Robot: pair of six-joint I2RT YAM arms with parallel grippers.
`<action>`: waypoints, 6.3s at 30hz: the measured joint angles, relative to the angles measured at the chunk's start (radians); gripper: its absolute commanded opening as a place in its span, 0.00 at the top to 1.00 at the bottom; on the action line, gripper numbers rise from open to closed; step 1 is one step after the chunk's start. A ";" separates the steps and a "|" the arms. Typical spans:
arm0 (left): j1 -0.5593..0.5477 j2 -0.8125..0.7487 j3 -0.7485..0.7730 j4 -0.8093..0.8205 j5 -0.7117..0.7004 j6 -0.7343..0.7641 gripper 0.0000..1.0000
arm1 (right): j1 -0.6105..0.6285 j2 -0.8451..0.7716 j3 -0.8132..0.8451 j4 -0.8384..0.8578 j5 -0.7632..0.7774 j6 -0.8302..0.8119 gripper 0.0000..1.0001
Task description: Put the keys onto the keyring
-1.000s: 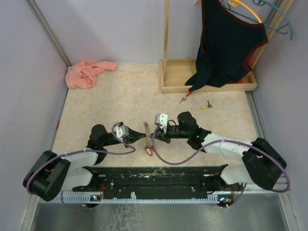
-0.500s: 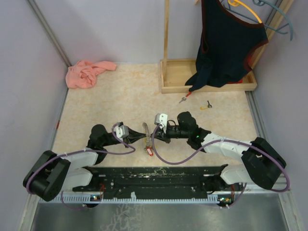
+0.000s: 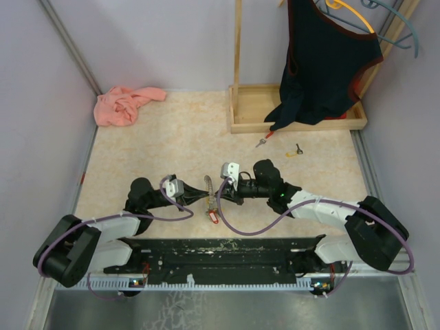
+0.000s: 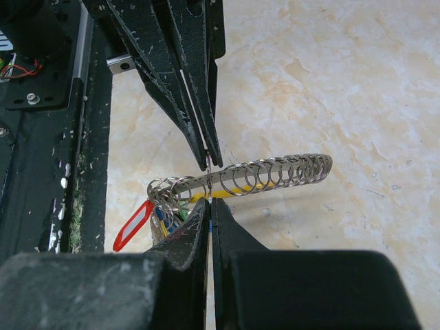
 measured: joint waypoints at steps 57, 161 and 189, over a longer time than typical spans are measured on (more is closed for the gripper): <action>0.004 0.035 0.000 0.058 0.071 -0.038 0.99 | -0.028 0.047 0.000 0.068 -0.134 0.017 1.00; -0.064 0.200 0.135 -0.069 0.048 -0.011 0.61 | 0.007 -0.002 0.190 -0.485 -0.006 -0.451 1.00; -0.064 0.189 0.121 0.000 -0.066 -0.175 0.99 | 0.007 -0.091 0.142 -0.427 0.040 -0.415 1.00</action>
